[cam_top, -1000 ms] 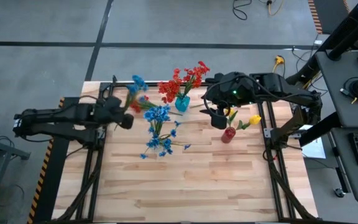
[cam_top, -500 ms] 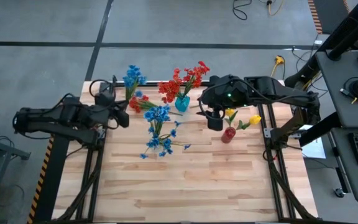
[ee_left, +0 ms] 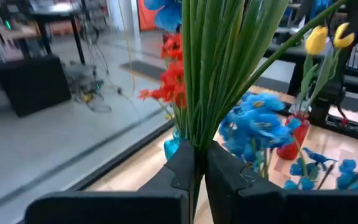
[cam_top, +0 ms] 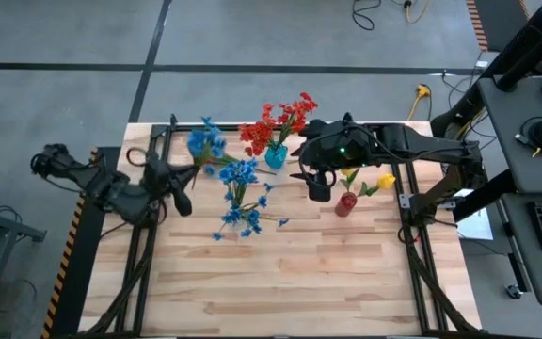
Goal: Sort flowers into vase by color
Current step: Put the blue flowers into the transparent vase
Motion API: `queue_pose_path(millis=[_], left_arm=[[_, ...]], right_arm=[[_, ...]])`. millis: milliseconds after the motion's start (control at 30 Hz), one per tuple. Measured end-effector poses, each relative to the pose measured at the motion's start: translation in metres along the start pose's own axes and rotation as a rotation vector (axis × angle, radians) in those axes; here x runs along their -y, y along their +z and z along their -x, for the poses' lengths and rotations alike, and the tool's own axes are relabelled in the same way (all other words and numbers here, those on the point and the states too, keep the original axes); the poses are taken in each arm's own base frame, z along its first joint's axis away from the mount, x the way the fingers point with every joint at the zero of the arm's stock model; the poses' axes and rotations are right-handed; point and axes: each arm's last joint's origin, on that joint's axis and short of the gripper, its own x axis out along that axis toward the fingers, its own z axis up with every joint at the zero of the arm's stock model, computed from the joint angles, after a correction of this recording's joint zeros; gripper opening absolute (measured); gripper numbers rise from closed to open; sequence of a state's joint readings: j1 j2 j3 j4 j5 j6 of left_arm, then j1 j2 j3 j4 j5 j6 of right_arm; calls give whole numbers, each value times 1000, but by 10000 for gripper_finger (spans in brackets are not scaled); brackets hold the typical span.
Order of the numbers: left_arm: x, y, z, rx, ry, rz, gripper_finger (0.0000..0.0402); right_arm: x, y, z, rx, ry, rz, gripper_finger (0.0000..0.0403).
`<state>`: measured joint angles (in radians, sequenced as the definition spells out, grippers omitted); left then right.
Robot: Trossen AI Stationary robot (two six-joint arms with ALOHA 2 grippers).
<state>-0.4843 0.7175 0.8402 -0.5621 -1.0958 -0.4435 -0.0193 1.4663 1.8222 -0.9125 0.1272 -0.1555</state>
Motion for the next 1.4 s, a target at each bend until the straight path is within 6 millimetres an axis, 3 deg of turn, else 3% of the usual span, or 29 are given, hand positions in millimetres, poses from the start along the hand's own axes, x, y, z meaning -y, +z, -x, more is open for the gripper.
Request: queue_pose_path(millis=[467,867,1100,1267,1400], left_arm=[[48,-25,34,99,-71,-86,5],[93,-55,33,104,-70,-81,5],[94,-44,39,105,-101,-112,5],[111,-53,39,-43,-373,-229,5],[119,-44,47,47,-404,-295,5]], right_arm=[[-4,-14,5,139,-19,60,240],[-8,-41,13,197,-35,71,240],[-10,-41,15,198,-26,77,240],[-15,-41,17,202,-12,85,240],[-17,-40,17,209,-4,77,240]])
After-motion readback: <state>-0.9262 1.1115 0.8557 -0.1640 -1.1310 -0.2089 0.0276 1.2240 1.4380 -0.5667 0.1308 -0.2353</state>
